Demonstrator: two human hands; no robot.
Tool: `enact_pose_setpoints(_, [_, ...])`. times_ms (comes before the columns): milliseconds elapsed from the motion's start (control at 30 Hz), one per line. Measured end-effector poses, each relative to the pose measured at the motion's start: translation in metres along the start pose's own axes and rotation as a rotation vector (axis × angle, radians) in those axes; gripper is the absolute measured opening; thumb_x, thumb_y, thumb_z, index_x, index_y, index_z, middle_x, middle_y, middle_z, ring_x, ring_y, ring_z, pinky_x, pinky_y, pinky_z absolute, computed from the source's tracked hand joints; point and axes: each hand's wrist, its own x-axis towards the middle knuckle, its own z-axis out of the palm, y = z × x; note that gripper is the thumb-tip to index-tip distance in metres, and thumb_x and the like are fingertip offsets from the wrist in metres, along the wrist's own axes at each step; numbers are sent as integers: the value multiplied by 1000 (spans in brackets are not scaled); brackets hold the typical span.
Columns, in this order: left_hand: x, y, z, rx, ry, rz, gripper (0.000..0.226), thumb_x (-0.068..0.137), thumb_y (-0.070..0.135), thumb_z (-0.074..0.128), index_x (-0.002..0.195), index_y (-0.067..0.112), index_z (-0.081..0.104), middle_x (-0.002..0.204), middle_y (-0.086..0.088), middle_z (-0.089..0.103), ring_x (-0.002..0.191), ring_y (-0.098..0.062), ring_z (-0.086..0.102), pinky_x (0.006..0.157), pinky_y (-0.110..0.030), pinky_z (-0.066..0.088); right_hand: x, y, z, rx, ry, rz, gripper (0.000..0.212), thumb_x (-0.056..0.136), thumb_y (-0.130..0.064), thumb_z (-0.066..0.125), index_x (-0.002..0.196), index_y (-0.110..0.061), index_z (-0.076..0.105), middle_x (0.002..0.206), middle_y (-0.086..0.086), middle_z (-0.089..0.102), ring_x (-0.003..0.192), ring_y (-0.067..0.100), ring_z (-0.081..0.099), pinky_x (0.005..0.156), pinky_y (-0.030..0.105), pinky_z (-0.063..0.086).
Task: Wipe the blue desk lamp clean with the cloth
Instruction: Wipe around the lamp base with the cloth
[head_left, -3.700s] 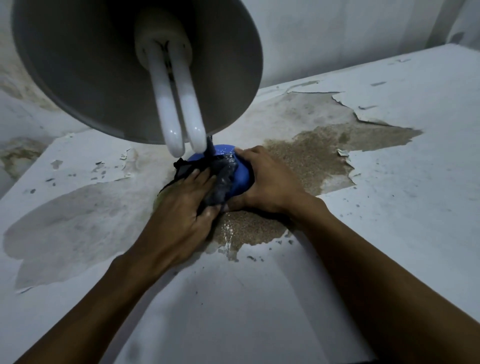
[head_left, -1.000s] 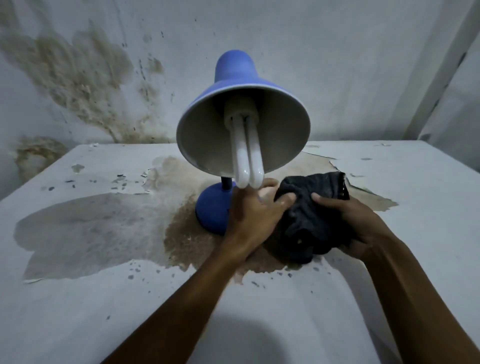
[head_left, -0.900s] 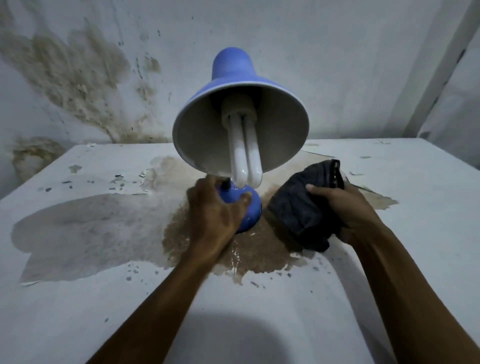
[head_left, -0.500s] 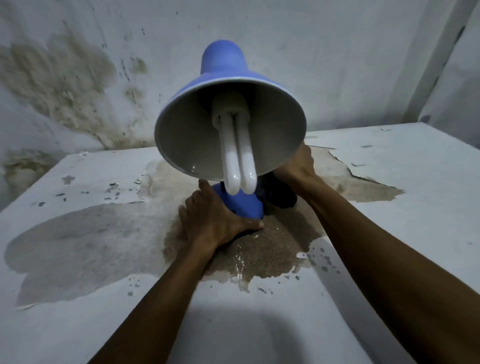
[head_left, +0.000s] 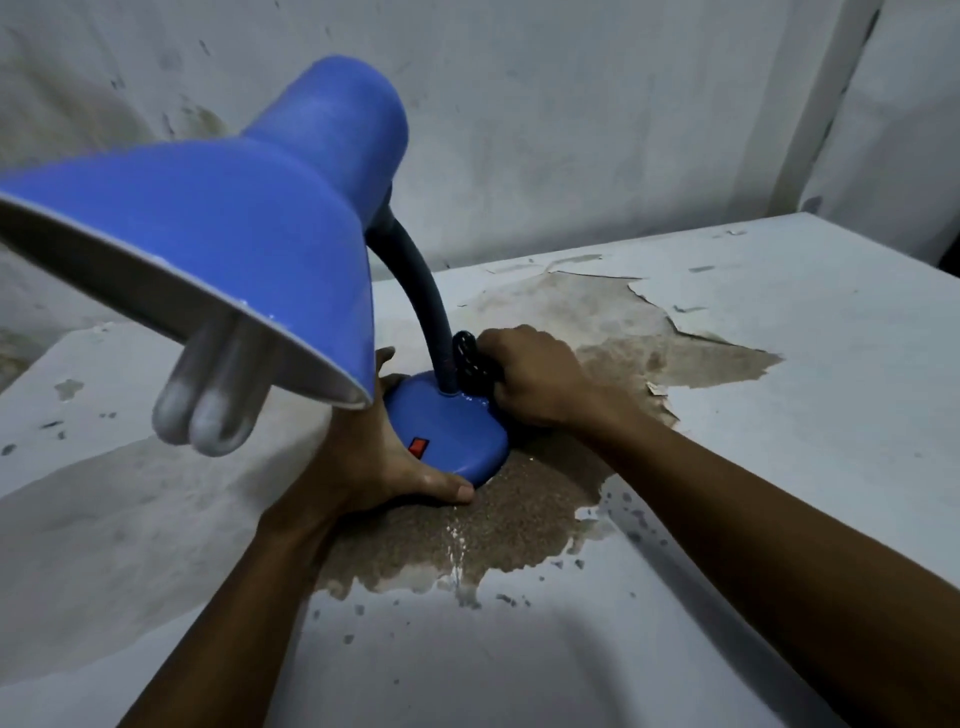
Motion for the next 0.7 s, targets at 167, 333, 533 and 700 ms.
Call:
enact_pose_setpoints(167, [1, -4, 4, -4, 33, 23, 158, 11, 79, 78, 146, 32, 11, 144, 1, 36, 129, -17, 41, 109, -38, 37, -34, -8, -1, -155, 87, -267, 33, 92, -23, 56, 123, -22, 69, 130, -2, 62, 111, 26, 56, 72, 37, 47])
enact_pose_setpoints(333, [1, -5, 4, -16, 29, 61, 156, 14, 72, 84, 146, 33, 11, 147, 0, 36, 131, -19, 41, 110, -39, 37, -42, -21, 12, -294, 171, -340, 26, 85, -26, 67, 109, -17, 73, 113, 6, 70, 108, 33, 61, 69, 39, 50])
enact_pose_setpoints(533, [-4, 4, 3, -74, 30, 157, 110, 31, 40, 98, 113, 40, 25, 108, 13, 45, 105, -4, 45, 81, -1, 32, -54, -21, 16, -236, 105, -280, 44, 91, -35, 57, 134, -29, 58, 135, -2, 54, 117, 29, 47, 70, 42, 53])
enact_pose_setpoints(700, [-5, 1, 3, -59, 42, 123, 124, 30, 48, 95, 130, 36, 22, 121, 13, 40, 110, -7, 44, 88, -14, 34, -33, -11, 1, -104, 93, -43, 39, 94, -30, 45, 129, -31, 63, 120, 0, 59, 103, 31, 58, 72, 39, 49])
